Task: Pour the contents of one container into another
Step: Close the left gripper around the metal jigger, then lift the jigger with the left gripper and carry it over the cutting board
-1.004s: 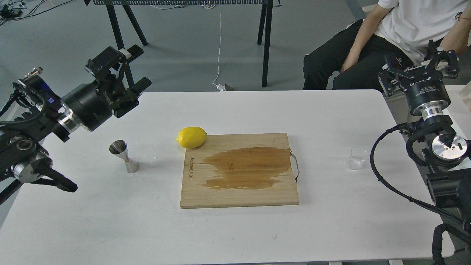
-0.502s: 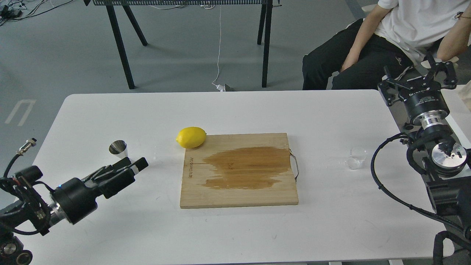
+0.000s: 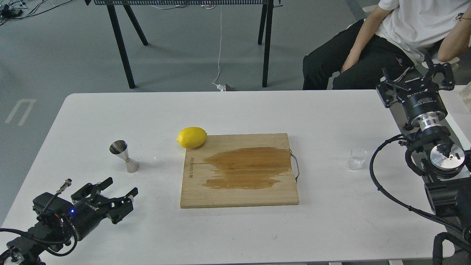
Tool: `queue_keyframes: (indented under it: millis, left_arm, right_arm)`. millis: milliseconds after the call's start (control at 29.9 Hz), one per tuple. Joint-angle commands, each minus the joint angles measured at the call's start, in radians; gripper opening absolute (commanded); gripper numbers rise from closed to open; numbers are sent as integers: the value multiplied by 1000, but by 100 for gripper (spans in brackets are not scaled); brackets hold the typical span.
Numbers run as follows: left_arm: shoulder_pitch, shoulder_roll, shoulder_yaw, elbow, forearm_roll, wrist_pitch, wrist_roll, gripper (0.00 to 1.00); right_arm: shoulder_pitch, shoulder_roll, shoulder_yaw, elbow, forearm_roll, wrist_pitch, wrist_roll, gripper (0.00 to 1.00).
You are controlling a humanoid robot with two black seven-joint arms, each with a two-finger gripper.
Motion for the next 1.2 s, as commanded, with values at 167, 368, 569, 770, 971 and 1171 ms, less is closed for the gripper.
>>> queue_keyframes:
  millis: [167,368,569,770,971,1171]
  left_arm:
    - [-106,-92,2,148,3,0,0,80]
    - [-146,-92,10,189,3,0,-2,68]
    - [-165,-95,2,240,-3,0,-2,67]
    - [-165,-115,8,245,-5,0,-3,57]
    - [-166,-135,2,254,-5,0,-2,57]
    - [-188,-156,7,260,-5,0,-2,40]
  right_arm:
    - [-7,0,0,1,0,0,1,100]
    - [-8,0,0,4,0,0,0,100]
    - [-10,0,2,7,0,0,0,100]
    - [-10,0,-1,7,0,0,0,100]
    - [-10,0,-3,6,0,0,0,100]
    - [-13,0,-6,9,0,0,-7,100]
